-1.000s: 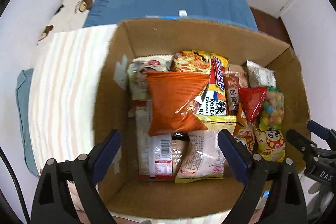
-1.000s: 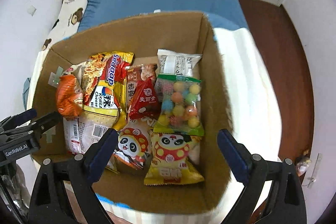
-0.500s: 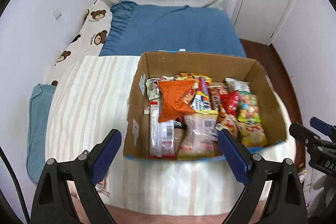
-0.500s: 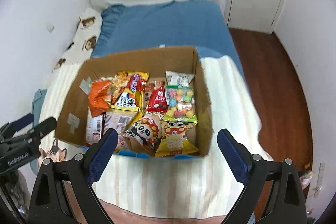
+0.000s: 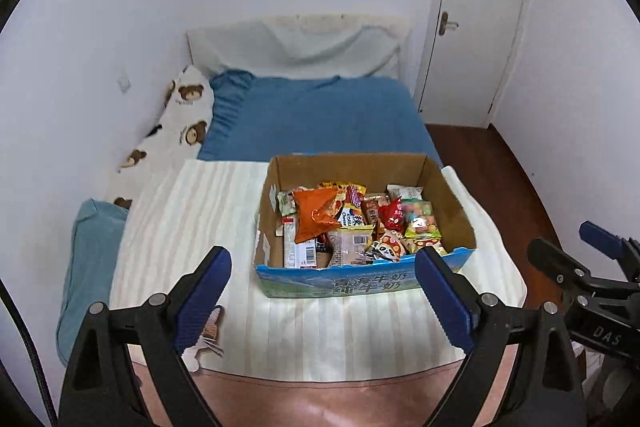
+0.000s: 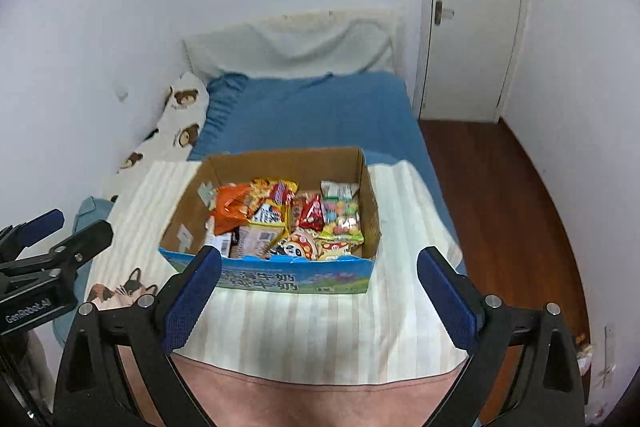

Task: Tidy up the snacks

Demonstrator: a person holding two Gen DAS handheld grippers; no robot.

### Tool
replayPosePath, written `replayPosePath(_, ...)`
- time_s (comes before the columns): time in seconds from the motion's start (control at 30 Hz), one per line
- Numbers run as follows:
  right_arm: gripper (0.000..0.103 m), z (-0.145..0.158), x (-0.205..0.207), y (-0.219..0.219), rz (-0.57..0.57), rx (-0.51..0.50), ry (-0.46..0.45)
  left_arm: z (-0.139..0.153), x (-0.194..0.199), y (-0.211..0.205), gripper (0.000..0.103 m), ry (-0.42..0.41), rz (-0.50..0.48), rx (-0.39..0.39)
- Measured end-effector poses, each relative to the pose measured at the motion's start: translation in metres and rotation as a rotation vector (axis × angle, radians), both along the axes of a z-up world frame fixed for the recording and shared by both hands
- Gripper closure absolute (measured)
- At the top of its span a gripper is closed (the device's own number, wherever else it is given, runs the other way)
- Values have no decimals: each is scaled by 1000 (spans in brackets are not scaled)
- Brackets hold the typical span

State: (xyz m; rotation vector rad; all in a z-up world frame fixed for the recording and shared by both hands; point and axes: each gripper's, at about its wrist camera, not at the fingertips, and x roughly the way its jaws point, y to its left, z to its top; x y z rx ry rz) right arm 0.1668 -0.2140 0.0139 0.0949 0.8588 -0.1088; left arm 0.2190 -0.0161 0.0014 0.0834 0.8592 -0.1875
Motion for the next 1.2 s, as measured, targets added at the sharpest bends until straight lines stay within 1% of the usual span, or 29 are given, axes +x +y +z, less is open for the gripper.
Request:
replayPosePath(0.13,2,29,-31,12,1,-33,-67,13,-23,4,9,-36,-4,2)
replayPosePath(0.2,2,42,-47,16,-5,-41,-97,19,-34,5,9,-66,0,20)
replayPosePath(0.23,2,46,-51,16,-7,-42,-103,22,-40,6,9,-79,2,24)
replayPosePath(0.33,1,56,-68,19,-13,-37,-122,29,-51,11,9,-91,4,3)
replayPosePath(0.43,1,66,-82,22,-22,-50,-141,36,-62,14,9,-118,6,7)
replayPosePath(0.63,1,78,-99,23,-27,-54,-161,43,-75,21,9,-140,15,-20)
replayPosePath(0.73,1,81,-104,24,-26,-51,-162,43,-78,21,9,-143,13,-19)
replayPosePath(0.87,1,77,-100,24,-24,-44,-153,36,-74,19,9,-136,15,-16)
replayPosePath(1.2,1,41,-56,17,-29,-27,-155,7,-39,11,9,-106,49,9)
